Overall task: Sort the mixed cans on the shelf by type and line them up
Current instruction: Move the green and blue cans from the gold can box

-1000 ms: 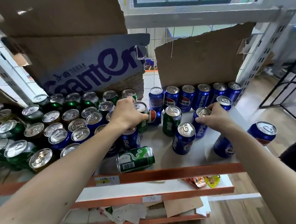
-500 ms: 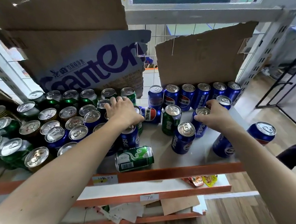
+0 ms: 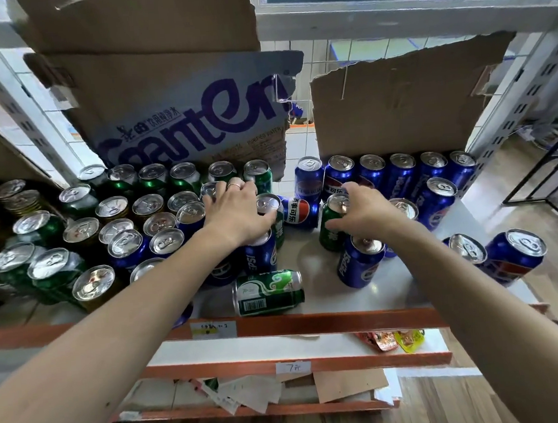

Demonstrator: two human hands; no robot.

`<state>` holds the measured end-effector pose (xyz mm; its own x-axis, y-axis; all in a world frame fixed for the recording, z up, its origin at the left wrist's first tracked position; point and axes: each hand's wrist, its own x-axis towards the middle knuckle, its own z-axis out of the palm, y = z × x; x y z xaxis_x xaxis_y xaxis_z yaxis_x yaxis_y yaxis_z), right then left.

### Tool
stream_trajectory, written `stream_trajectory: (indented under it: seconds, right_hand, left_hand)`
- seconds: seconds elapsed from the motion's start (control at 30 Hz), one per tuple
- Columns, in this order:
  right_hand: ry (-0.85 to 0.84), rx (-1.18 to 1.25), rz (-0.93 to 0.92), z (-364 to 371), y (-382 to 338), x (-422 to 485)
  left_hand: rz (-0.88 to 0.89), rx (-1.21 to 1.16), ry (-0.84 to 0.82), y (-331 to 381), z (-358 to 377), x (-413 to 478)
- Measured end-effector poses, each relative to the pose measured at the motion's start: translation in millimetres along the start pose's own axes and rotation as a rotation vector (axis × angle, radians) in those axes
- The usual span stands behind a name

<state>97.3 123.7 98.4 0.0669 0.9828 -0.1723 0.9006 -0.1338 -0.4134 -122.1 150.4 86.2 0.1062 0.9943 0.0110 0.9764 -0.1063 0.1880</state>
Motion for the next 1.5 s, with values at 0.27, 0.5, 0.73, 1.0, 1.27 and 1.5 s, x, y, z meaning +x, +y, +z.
stream_trajectory:
  seconds: [0.27,0.5,0.73,1.0,1.27,1.5]
  right_hand:
    - [0.014,-0.014,0.020,8,-1,6]
    - [-0.007,-0.041,0.069,13,1,7]
    - [-0.023,-0.054,0.083,17,2,12]
    - [0.096,0.084,0.008,10,4,5]
    - [0.327,0.328,-0.153,-14,-10,-27]
    - [0.335,0.356,-0.193,-14,-12,-42]
  left_hand:
    - [0.095,-0.114,0.129,-13,-8,-25]
    - [0.173,-0.166,0.188,-15,-6,-45]
    - [0.251,-0.193,0.288,-30,-9,-67]
    - [0.267,-0.216,0.401,-49,-9,-87]
    - [0.598,-0.014,0.196,-17,40,-119]
    - [0.506,0.340,0.026,20,74,-111]
